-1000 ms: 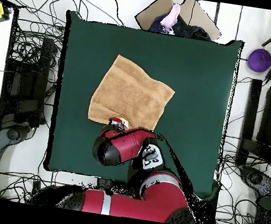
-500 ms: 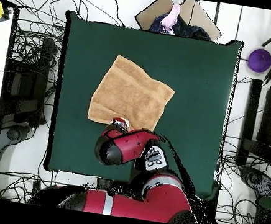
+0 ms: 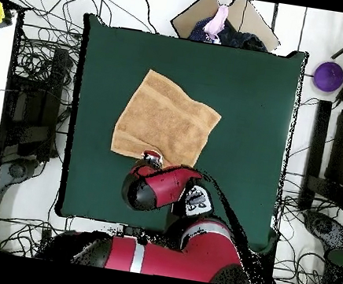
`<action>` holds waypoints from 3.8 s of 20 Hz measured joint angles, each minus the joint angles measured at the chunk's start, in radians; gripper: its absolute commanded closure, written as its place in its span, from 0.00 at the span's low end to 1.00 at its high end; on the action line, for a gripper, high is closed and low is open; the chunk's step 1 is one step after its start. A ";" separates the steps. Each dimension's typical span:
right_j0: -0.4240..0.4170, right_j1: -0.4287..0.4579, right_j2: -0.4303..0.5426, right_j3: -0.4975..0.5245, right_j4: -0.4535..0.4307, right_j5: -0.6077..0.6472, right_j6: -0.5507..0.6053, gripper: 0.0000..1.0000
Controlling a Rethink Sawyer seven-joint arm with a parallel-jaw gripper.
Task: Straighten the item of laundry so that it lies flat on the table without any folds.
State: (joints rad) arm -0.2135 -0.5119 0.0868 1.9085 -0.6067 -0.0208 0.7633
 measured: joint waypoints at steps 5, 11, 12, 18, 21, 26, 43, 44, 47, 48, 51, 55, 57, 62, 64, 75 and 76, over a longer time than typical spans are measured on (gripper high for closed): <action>0.006 0.008 -0.025 0.000 0.007 -0.016 0.000 1.00; 0.021 0.010 -0.053 0.000 0.029 -0.045 0.000 0.00; 0.022 0.010 -0.054 0.000 0.031 -0.046 0.000 0.00; 0.028 0.011 -0.072 0.000 0.051 -0.049 0.000 0.00; 0.028 0.011 -0.075 0.000 0.053 -0.049 0.000 0.00; 0.031 0.013 -0.077 0.000 0.057 -0.049 0.000 0.00; 0.051 0.017 -0.105 0.000 0.078 -0.062 0.000 1.00; 0.051 0.018 -0.105 0.000 0.080 -0.062 0.000 1.00; 0.051 0.019 -0.105 0.000 0.085 -0.062 0.000 1.00; 0.051 0.019 -0.105 0.000 0.086 -0.062 0.000 1.00; 0.050 0.020 -0.105 0.000 0.086 -0.062 0.000 1.00; 0.032 0.020 -0.096 0.000 0.086 -0.062 0.000 1.00; 0.004 0.024 -0.085 0.000 0.086 -0.062 0.000 1.00; -0.072 0.044 -0.045 -0.002 0.078 -0.062 0.000 1.00; -0.103 0.053 -0.023 -0.004 0.068 -0.063 0.000 1.00; -0.216 0.051 0.098 -0.015 -0.073 0.010 0.000 1.00; -0.220 0.049 0.104 -0.017 -0.081 0.020 0.000 1.00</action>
State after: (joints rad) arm -0.4330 -0.4627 0.1911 1.8916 -0.6873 -0.0011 0.7633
